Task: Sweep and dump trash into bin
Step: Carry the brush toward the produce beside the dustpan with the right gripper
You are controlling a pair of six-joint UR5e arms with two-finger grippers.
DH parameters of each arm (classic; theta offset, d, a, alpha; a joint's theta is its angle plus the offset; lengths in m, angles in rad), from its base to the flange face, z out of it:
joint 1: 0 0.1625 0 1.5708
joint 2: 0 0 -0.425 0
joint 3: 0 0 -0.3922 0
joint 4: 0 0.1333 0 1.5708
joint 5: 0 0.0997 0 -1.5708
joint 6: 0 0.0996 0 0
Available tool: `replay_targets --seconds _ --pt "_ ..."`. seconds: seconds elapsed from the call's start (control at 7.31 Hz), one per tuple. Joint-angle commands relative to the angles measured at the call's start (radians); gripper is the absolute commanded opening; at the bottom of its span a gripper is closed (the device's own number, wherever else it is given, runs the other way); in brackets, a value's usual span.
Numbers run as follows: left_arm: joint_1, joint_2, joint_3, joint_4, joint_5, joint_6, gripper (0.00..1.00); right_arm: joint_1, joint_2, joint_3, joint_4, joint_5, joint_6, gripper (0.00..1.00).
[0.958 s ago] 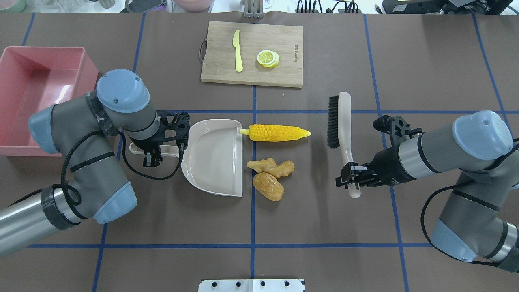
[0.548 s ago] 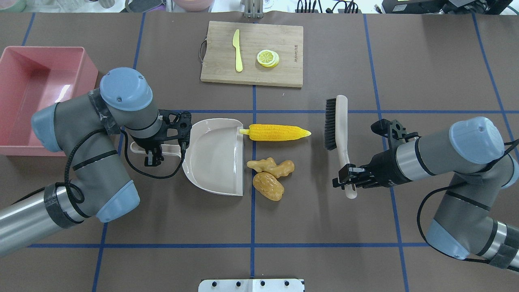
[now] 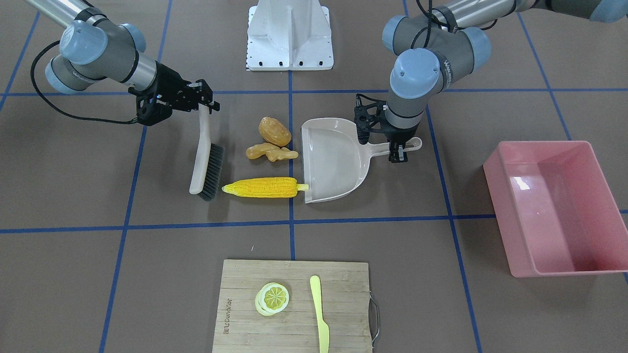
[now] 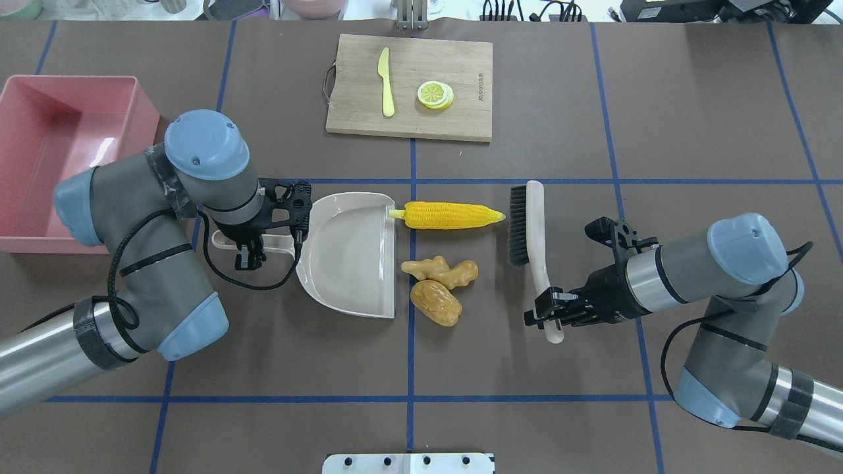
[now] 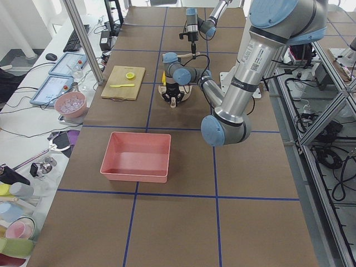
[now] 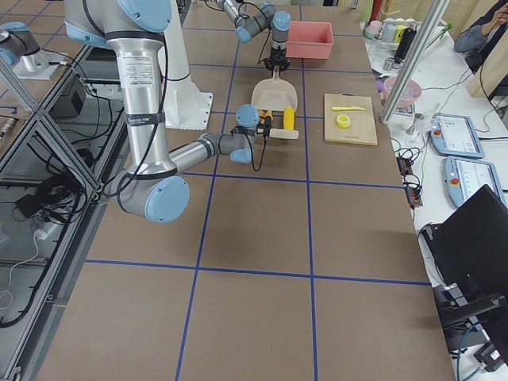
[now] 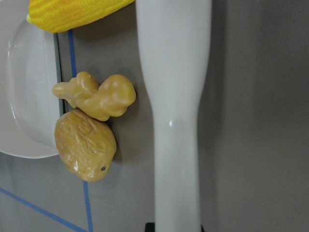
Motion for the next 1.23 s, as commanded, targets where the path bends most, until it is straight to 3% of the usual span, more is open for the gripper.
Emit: replay_targets --seconds 0.0,0.27,0.68,1.1 --pt "-0.001 -0.003 0.006 0.0 0.0 0.0 0.0 -0.011 0.006 -0.01 0.009 0.001 0.005 0.0" --pt "-0.001 -0.008 0.015 0.0 0.0 -0.002 0.0 0.014 -0.013 0.001 0.012 0.025 0.002 0.0" --pt "-0.001 -0.016 0.023 0.0 -0.002 0.0 0.0 0.229 -0.049 0.012 -0.003 0.18 0.003 0.0" --pt "-0.001 -0.019 0.023 0.0 -0.002 -0.002 0.0 0.284 -0.092 0.044 -0.006 0.202 0.005 0.0"
